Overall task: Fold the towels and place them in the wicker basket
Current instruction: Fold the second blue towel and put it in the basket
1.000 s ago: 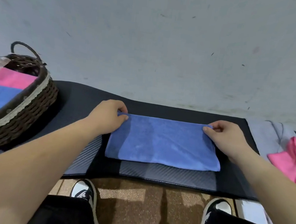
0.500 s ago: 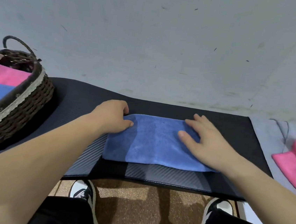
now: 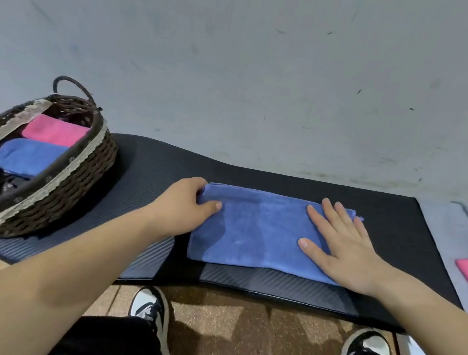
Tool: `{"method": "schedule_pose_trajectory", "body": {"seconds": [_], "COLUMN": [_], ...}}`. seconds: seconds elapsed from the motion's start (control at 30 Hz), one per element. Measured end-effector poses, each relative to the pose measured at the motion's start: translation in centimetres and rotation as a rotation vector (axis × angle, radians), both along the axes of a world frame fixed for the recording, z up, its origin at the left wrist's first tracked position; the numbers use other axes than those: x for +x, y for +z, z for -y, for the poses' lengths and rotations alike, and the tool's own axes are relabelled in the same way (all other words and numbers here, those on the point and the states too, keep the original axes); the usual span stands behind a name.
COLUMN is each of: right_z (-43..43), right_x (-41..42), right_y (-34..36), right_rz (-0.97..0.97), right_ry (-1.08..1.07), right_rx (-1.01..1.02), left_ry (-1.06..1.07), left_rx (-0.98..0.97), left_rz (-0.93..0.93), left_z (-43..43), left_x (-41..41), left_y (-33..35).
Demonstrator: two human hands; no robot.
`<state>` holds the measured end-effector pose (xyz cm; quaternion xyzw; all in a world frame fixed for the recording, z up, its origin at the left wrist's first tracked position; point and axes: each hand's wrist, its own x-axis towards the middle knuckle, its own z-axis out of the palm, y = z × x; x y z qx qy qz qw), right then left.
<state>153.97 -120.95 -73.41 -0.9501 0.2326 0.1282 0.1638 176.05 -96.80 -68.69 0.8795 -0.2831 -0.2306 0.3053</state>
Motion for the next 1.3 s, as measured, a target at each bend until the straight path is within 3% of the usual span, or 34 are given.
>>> {"method": "schedule_pose_trajectory", "body": {"seconds": [0.33,0.43,0.6,0.7,0.87,0.97,1.07,1.17,1.3], "right_z": [-1.4,-1.3,-0.2,0.5,1.8,2.3,2.5,2.5,2.5], "right_x": [0.2,0.3,-0.6,-1.3,-2.2,-2.3,-2.2,-1.9,-1.5], "right_y": [0.6,1.4,2.9,3.7,4.1,3.7,3.4,3.0,2.5], "right_rz": [0.01,0.202,0.498,0.546,0.506,0.464,0.43,0.422,0.431], "right_ry": [0.012,-0.079,-0.193,-0.375,-0.579,-0.605,-0.609,-0.593,-0.6], "right_rx": [0.048,0.159,0.089,0.244,0.761,0.854,0.845,0.782,0.634], "left_ry": [0.135,0.156,0.062,-0.004,-0.077,-0.141,-0.228,-0.273,-0.493], "left_rx": [-0.226,-0.283,-0.317,-0.294,-0.198,-0.154,-0.106,-0.164,-0.082], "left_rz": [-0.11,-0.195,-0.353,-0.396,-0.385,-0.356,-0.448,-0.314,0.253], "left_z": [0.3,1.8,6.3,9.6,13.7,14.8,14.7,13.6,11.6], "left_x": [-0.7,-1.6,-4.6,-6.8,-9.8,-10.8,-11.6,-11.1,-9.4], "left_y": [1.7,3.0,5.1,4.9,2.9,1.8,1.1,0.8,0.8]}}
